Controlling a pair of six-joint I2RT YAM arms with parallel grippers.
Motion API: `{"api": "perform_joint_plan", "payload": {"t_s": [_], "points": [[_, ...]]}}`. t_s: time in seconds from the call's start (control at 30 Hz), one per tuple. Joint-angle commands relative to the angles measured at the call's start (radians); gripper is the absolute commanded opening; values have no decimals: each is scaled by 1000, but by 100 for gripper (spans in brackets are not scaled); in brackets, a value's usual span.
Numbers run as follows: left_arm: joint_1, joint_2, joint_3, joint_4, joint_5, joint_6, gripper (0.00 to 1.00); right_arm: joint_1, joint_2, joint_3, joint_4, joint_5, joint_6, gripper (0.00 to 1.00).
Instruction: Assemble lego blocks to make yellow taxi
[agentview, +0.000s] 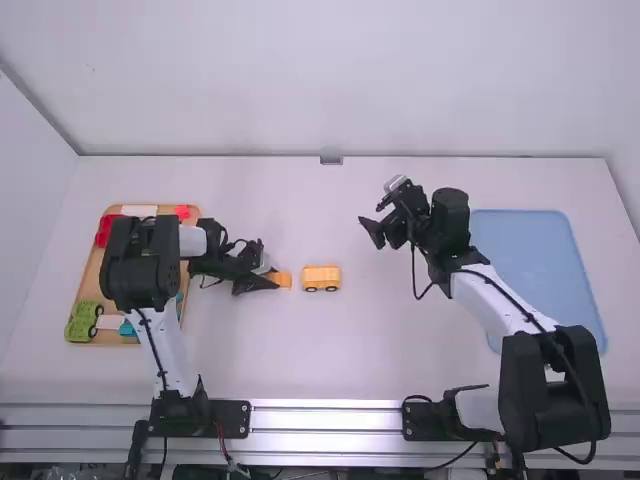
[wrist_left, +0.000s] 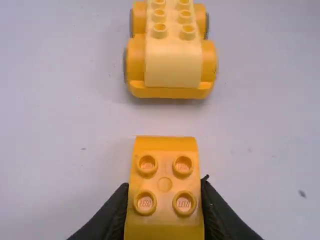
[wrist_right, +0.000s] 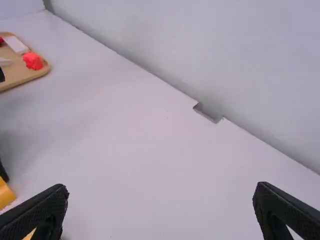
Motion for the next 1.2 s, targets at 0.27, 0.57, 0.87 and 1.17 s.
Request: {"api": "perform_joint_plan", "payload": {"t_s": [0.27, 0.57, 0.87, 1.17], "points": [[-50, -229, 19, -156, 0, -21, 17, -13, 138, -3, -117, -299, -275, 99], [-164, -454, -177, 213, -150, -423, 17, -5, 400, -2, -114, -597, -576, 99], [-217, -502, -346, 544, -35, -604, 22, 57, 544, -3, 13, -631, -662, 99], [-220, -433, -345, 652, 38, -652, 17, 124, 702, -2, 409, -631, -423, 99]]}}
